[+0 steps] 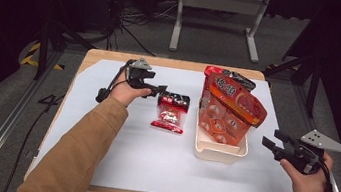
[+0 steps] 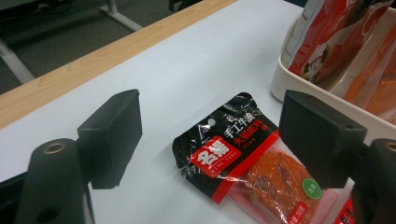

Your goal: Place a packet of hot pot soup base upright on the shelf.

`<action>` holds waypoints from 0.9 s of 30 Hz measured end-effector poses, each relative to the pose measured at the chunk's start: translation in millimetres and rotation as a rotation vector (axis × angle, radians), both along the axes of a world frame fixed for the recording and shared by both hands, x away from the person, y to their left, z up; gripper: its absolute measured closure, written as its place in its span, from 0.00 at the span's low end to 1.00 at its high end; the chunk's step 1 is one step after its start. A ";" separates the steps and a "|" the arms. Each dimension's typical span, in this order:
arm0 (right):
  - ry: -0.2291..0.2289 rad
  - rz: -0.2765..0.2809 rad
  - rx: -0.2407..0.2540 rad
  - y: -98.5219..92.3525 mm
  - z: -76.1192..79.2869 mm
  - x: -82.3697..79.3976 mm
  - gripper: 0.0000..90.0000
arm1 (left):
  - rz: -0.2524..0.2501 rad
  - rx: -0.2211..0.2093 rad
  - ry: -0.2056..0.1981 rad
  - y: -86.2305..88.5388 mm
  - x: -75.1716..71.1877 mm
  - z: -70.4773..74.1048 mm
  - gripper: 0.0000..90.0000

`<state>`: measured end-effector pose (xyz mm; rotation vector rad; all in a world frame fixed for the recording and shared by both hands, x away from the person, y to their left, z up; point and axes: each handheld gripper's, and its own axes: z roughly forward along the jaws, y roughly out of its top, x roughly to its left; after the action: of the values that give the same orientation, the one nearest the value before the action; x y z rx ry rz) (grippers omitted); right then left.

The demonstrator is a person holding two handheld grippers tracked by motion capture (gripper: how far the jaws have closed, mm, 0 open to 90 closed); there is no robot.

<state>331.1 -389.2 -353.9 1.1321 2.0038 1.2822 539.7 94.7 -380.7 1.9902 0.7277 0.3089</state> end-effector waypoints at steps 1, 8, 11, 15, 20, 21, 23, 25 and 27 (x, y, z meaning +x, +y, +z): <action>0.002 -0.003 -0.002 -0.4 -0.5 -1.1 0.49 | -0.003 -0.001 0.001 -1.0 0.9 -1.1 0.25; 0.014 -0.004 -0.004 -0.5 -4.7 -4.9 0.49 | 0.008 -0.005 0.008 -9.2 13.0 -19.1 0.32; 0.016 0.000 -0.006 0.2 -6.2 -4.7 0.49 | 0.020 -0.009 0.026 -10.5 16.7 -25.7 0.34; 0.024 0.013 -0.009 2.3 -8.7 -3.6 0.48 | 0.027 -0.020 0.078 -12.1 22.9 -36.3 0.33; 0.038 0.020 -0.008 3.7 -11.4 -1.5 0.48 | 0.026 -0.014 0.103 -16.1 25.4 -43.6 0.32; 0.039 0.022 -0.007 4.0 -11.8 -1.1 0.48 | 0.029 -0.014 0.114 -16.8 25.6 -44.8 0.32; 0.040 0.027 -0.007 4.6 -12.7 -0.4 0.48 | 0.021 0.000 0.131 -18.3 27.2 -49.1 0.32; 0.041 0.029 -0.009 5.1 -13.0 0.1 0.48 | 0.023 0.003 0.140 -18.9 27.3 -50.5 0.33; 0.041 0.033 -0.008 5.3 -13.1 0.4 0.48 | 0.021 0.014 0.151 -19.4 27.9 -53.1 0.33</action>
<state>331.5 -383.8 -367.0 1.1347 2.0634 1.2755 567.5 75.3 -433.8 2.0359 0.8439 0.1776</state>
